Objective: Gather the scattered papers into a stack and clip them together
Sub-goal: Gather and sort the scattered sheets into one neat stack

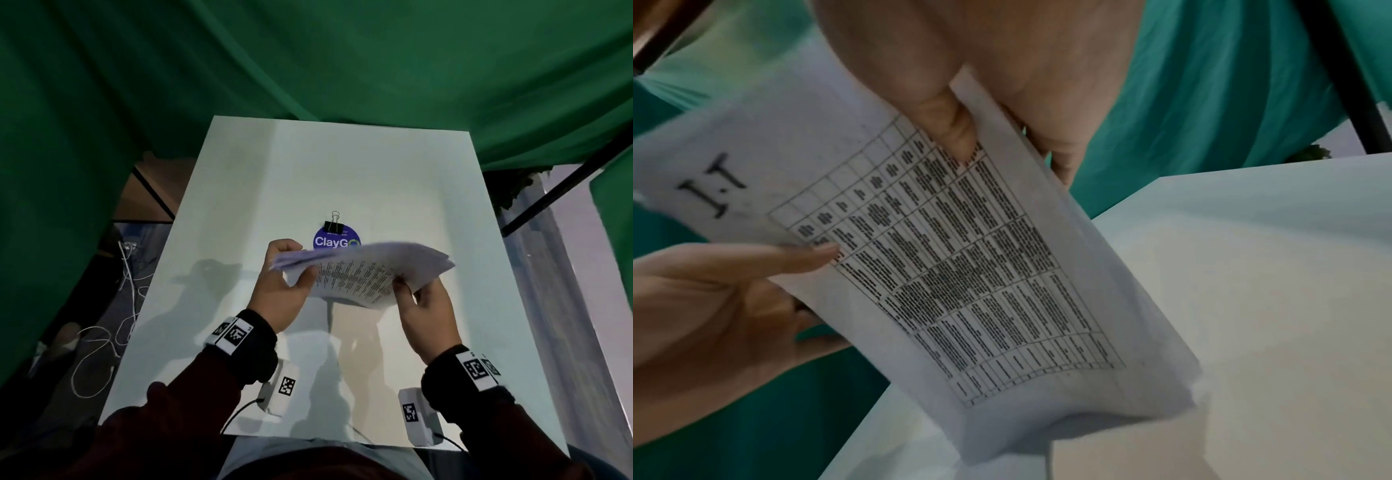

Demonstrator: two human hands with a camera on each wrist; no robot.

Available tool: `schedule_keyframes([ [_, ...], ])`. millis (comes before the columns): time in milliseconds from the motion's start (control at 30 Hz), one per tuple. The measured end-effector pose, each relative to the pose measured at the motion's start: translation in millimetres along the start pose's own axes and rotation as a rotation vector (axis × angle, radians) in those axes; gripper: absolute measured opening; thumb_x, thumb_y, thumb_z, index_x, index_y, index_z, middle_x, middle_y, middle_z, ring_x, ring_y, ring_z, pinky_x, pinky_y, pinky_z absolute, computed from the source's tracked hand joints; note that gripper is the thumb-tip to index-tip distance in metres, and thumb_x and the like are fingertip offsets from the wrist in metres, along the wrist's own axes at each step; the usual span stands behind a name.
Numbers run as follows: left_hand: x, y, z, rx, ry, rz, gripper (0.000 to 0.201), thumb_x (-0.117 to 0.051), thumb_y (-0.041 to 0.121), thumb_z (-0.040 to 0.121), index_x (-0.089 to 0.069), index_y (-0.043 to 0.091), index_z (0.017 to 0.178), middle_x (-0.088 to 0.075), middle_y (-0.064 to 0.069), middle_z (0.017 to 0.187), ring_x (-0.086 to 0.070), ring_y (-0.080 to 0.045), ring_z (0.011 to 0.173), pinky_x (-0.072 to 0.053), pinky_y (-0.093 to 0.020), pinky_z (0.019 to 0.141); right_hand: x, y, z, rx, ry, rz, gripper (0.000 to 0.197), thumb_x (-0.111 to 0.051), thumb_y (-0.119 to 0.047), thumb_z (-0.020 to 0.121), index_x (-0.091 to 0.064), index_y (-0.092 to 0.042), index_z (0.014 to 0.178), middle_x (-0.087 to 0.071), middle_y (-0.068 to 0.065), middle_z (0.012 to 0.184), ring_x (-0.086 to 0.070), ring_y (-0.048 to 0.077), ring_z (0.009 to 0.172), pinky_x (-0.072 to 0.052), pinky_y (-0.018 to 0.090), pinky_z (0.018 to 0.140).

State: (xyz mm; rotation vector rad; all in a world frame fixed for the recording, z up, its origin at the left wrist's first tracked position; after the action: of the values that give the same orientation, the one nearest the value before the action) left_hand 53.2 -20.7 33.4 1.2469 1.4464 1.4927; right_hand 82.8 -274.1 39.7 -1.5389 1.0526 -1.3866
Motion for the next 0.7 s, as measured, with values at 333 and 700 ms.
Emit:
schedule_keyframes([
  [333, 2.2, 11.7, -12.1, -0.069, 0.082, 0.036, 0.029, -0.065, 0.024, 0.094, -0.054, 0.021, 0.12, -0.066, 0.007, 0.107, -0.065, 0.0, 0.098, -0.053, -0.022, 0.082, 3.7, -2.7, -4.5, 0.061, 0.007, 0.106, 0.023, -0.06, -0.022, 0.098, -0.057, -0.026, 0.121, -0.071, 0.001, 0.114, -0.067, 0.022, 0.112, -0.054, 0.037, 0.092],
  [700, 9.2, -0.9, -8.8, -0.004, 0.073, 0.113, 0.03, -0.057, 0.017, 0.101, -0.049, 0.024, 0.128, -0.065, 0.013, 0.112, -0.06, 0.011, 0.101, -0.043, -0.004, 0.081, 0.5, 6.1, -2.9, 0.008, -0.034, 0.113, 0.026, -0.058, -0.009, 0.101, -0.059, -0.023, 0.123, -0.072, 0.001, 0.119, -0.067, 0.015, 0.112, -0.052, 0.032, 0.094],
])
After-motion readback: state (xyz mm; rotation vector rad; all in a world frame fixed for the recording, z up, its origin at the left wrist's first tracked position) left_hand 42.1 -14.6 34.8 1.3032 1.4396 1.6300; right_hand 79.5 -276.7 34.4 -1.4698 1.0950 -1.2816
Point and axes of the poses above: each hand's wrist, its own z-axis towards the middle knuckle, its own x-axis out of the back of the hand, y = z × x, the point moved 6 cm from there along z, towards the middle knuckle
